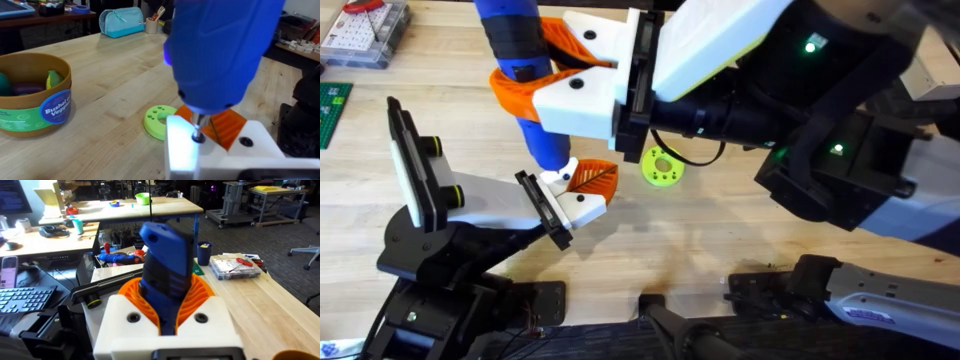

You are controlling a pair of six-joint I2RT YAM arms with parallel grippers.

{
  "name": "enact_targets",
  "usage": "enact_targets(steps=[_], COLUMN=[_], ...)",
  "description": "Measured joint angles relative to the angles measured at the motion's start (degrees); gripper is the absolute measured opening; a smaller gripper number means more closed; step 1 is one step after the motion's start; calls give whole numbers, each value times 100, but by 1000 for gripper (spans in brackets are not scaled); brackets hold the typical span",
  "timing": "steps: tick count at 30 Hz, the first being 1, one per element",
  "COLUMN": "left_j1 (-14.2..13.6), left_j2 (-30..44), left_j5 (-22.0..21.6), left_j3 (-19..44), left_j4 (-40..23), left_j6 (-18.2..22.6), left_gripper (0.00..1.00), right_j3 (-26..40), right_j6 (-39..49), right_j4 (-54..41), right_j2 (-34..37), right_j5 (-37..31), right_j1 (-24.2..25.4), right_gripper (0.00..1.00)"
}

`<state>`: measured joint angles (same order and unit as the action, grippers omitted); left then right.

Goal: Pick up the gripper from the table and insert it into the empty holder that is missing its gripper. Then pick up a screw, insert it into the mounting hole, and use the screwdriver to tighten it. Finally, clean up the table by picking up the vegetable and placing it into the bucket.

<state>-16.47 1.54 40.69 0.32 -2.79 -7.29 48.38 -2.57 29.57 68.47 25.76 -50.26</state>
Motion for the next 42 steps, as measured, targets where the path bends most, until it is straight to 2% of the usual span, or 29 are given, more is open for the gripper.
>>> enact_targets(steps=[8, 17, 42], left_j1=[0, 0, 0], left_j2=[0, 0, 0], left_j5=[2, 2, 2], left_j3=[0, 0, 0], left_j4=[-39, -39, -41], left_j6=[-24, -24, -24], left_gripper=[15, 15, 15], right_j3=[-57, -72, -92], right_j6=[2, 28, 46], right_j4=[-140, -178, 48], right_j2=[9, -325, -269], right_j5=[-17, -24, -22], right_j1=[17, 164, 164], right_gripper=[108, 107, 108])
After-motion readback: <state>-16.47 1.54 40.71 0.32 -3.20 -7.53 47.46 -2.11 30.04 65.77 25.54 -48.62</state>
